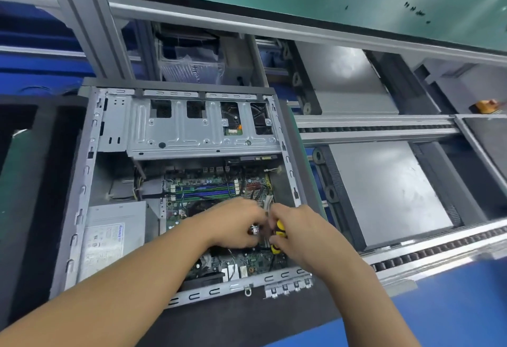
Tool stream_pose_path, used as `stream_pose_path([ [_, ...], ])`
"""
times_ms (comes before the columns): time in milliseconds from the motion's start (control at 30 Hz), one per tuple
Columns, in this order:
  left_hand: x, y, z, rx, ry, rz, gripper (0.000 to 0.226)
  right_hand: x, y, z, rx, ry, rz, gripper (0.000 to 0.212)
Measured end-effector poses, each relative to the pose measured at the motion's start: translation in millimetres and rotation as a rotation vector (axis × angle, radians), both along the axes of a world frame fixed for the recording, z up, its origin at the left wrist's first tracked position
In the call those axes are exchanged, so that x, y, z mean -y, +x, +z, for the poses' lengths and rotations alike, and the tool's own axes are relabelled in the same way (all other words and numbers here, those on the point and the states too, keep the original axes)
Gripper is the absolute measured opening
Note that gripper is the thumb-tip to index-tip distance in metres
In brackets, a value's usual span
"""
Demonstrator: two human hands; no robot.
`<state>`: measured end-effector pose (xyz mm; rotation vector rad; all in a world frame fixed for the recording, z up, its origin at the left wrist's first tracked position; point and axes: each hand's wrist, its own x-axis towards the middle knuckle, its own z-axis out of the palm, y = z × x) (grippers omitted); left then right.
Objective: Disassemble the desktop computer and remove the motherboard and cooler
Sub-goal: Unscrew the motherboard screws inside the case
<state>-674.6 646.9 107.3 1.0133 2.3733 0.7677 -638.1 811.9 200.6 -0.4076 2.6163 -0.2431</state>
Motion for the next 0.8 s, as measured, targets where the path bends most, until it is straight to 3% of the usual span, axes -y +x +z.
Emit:
stream_pose_path([
  [233,-4.5,2.3,-4.6,0.002,-0.078,-0.062,0.020,9.6,3.7,0.3,0.039,0.127,-0.021,0.007],
  [433,-18.7,-3.5,-2.9,0.185,0.008,-0.010,0.013,13.3,2.4,5.1,0.089,0.188,0.038,0.013],
  [800,-24.5,-4.5,-19.0,0.130,0.012,0.053,0.026,8.9,5.9,2.5,0.079,0.124,-0.022,0.015],
])
